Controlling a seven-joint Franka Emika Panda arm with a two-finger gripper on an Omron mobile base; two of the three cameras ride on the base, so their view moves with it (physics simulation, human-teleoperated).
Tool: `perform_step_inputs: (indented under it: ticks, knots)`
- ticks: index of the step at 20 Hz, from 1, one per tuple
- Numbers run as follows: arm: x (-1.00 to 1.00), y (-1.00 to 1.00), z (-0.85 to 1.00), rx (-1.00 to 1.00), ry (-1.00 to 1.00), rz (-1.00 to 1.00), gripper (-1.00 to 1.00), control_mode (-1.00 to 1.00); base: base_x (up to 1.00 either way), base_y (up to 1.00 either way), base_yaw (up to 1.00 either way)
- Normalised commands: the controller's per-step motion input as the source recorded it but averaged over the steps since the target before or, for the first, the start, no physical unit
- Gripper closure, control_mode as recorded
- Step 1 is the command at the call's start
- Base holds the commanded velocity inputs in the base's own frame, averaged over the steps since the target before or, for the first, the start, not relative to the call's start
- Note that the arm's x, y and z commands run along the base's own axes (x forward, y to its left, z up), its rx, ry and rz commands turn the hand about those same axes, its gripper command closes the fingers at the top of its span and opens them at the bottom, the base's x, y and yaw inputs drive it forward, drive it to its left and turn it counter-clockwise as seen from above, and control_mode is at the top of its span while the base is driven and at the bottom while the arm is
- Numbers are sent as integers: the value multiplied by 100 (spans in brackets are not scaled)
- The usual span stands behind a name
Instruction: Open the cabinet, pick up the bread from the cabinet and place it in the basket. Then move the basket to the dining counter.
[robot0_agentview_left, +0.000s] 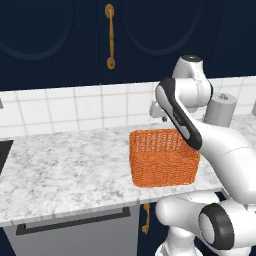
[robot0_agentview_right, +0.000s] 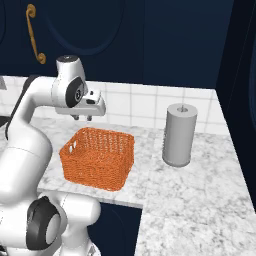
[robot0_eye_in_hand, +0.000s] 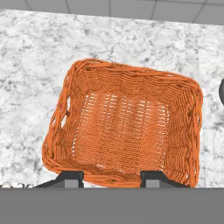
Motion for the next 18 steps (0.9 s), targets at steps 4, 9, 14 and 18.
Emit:
perform_step_inputs:
  ticks: [4,9,14,18]
  knots:
    - [-53,8,11,0,-10,3,-100,-100,0,0,0]
    - [-63,68,83,0,-50,5,-100,-100,0,0,0]
    - [-8,93,100,0,-64,0,-100,-100,0,0,0]
    - [3,87,98,0,-64,-2,-100,-100,0,0,0]
